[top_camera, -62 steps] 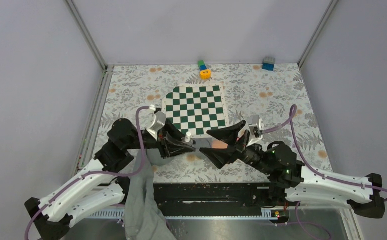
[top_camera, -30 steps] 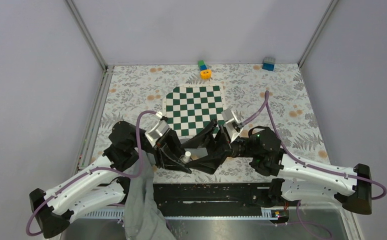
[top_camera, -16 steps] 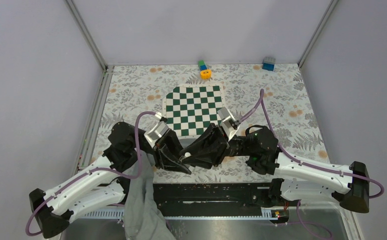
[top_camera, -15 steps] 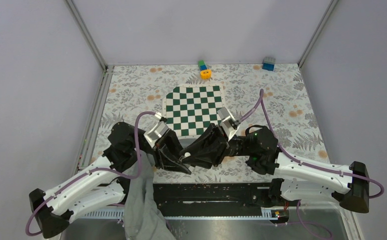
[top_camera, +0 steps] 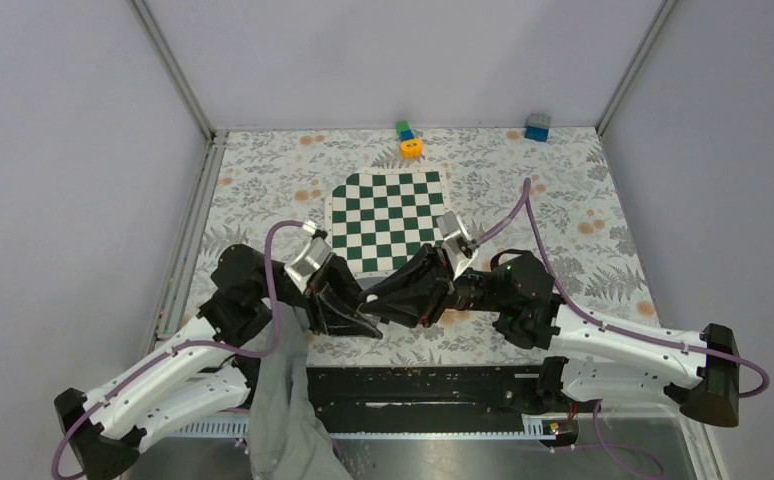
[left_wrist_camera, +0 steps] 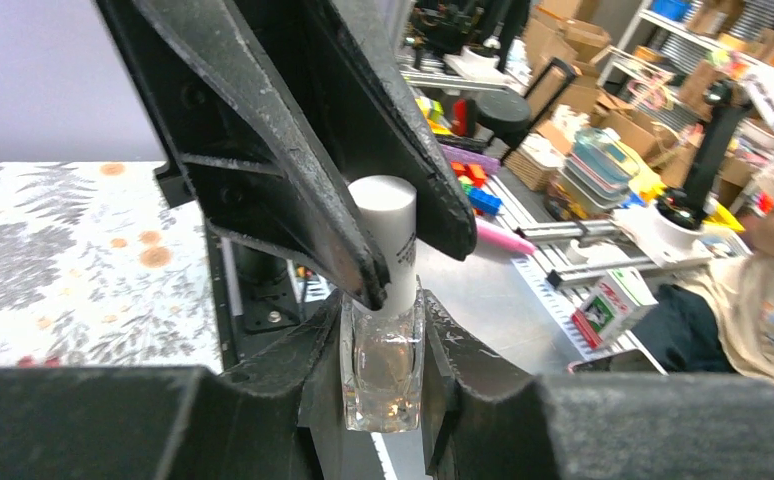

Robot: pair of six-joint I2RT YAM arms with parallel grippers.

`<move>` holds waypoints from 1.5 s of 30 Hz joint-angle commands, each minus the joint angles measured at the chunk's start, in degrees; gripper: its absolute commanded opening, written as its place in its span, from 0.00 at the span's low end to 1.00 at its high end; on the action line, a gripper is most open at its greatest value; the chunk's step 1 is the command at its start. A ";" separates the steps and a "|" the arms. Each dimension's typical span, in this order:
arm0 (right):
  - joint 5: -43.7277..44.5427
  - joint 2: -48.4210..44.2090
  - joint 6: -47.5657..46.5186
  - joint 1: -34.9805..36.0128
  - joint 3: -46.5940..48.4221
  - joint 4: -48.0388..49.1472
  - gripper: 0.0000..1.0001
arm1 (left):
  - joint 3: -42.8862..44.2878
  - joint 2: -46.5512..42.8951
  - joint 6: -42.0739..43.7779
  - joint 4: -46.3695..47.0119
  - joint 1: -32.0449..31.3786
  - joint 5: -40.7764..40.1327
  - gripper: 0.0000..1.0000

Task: Paint the nails
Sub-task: Screw the nail polish bottle.

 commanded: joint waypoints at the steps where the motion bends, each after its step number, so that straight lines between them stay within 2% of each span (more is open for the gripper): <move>1: 7.10 -1.68 -2.62 -0.01 0.06 -6.74 0.00 | 1.55 -2.51 6.24 -3.66 2.42 -10.44 0.00; 9: 23.73 -0.19 1.39 0.08 1.43 -16.28 0.00 | 3.07 -5.12 16.14 -18.36 2.92 -30.78 0.00; 16: 36.36 7.22 12.86 0.13 6.70 -27.11 0.00 | 4.15 -4.69 18.94 -28.19 2.91 -53.14 0.00; 19: 39.23 11.58 18.18 0.14 9.83 -30.87 0.00 | 4.89 -3.30 19.13 -31.01 2.92 -59.19 0.00; 23: 42.21 15.29 23.05 0.44 12.51 -33.52 0.00 | 5.62 -1.78 19.14 -33.26 2.96 -62.70 0.00; 32: 46.42 16.28 22.38 1.75 15.71 -35.31 0.00 | 6.66 0.07 19.53 -34.68 2.84 -62.16 0.00; 34: 47.87 14.92 21.74 1.75 14.99 -35.08 0.12 | 6.84 0.06 20.55 -34.66 2.61 -60.51 0.00; 37: 49.80 12.04 19.50 1.76 14.33 -35.51 0.41 | 7.07 -0.11 22.34 -34.24 1.32 -57.23 0.00; 39: 51.39 9.95 17.75 1.70 14.21 -36.46 0.57 | 7.32 -0.18 23.69 -34.23 0.31 -54.56 0.00; 41: 53.48 7.39 16.33 1.66 13.40 -36.65 0.67 | 6.96 -0.73 24.33 -33.40 -0.44 -52.55 0.00; 45: 59.59 0.74 15.25 1.55 9.69 -36.61 0.77 | 6.63 -2.04 24.79 -32.13 -0.56 -49.58 0.00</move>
